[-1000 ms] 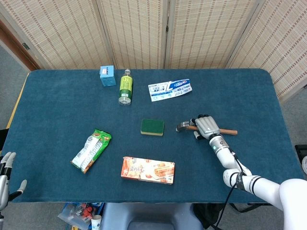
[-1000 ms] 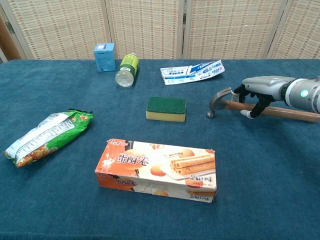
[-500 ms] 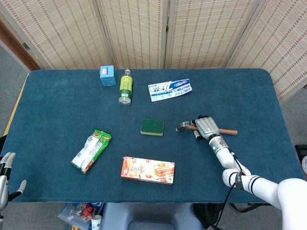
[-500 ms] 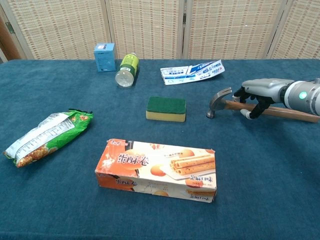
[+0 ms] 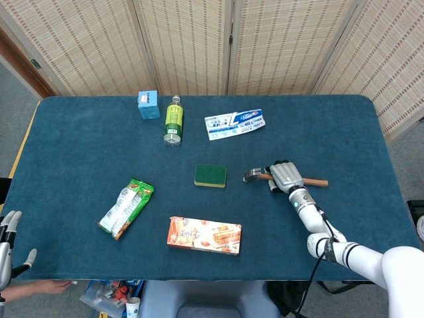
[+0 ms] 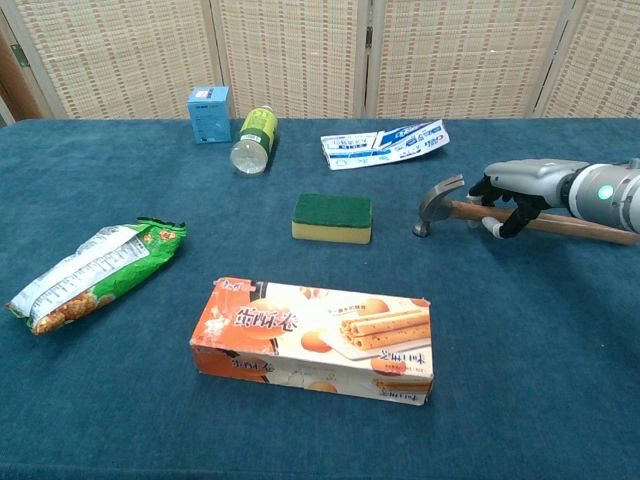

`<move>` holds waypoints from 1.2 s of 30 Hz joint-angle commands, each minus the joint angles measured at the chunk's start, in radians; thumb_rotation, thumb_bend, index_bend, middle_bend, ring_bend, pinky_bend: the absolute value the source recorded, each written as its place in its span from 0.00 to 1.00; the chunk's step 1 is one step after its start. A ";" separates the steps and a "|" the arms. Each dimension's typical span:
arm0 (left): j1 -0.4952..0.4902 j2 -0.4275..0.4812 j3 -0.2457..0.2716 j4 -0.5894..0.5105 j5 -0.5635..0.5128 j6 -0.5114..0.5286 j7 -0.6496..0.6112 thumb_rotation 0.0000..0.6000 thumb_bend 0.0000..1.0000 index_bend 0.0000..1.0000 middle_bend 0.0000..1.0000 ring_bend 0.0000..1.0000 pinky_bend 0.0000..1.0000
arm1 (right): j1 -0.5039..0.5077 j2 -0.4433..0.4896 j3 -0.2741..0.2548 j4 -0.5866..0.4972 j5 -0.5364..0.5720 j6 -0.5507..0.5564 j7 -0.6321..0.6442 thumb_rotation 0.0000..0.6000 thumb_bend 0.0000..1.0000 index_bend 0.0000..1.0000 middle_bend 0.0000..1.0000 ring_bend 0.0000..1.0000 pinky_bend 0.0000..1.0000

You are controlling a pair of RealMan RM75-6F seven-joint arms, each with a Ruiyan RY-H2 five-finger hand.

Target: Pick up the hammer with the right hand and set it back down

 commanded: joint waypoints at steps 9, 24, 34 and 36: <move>0.000 -0.002 0.000 0.006 -0.003 -0.003 -0.001 1.00 0.29 0.03 0.04 0.05 0.00 | -0.017 -0.006 0.002 0.006 -0.045 0.036 0.044 1.00 0.62 0.52 0.61 0.28 0.17; 0.001 0.003 -0.003 -0.004 -0.002 0.002 0.006 1.00 0.29 0.03 0.04 0.05 0.00 | -0.063 0.003 0.009 -0.019 -0.190 0.164 0.166 1.00 0.65 0.61 0.71 0.46 0.25; -0.002 0.007 -0.003 -0.014 -0.001 0.000 0.019 1.00 0.30 0.03 0.04 0.05 0.00 | -0.084 0.005 0.016 -0.010 -0.244 0.206 0.245 1.00 0.68 0.66 0.78 0.61 0.64; -0.002 0.008 -0.003 -0.016 -0.001 0.000 0.021 1.00 0.30 0.03 0.04 0.05 0.00 | -0.085 0.003 0.018 -0.007 -0.250 0.208 0.255 1.00 0.68 0.67 0.79 0.63 0.67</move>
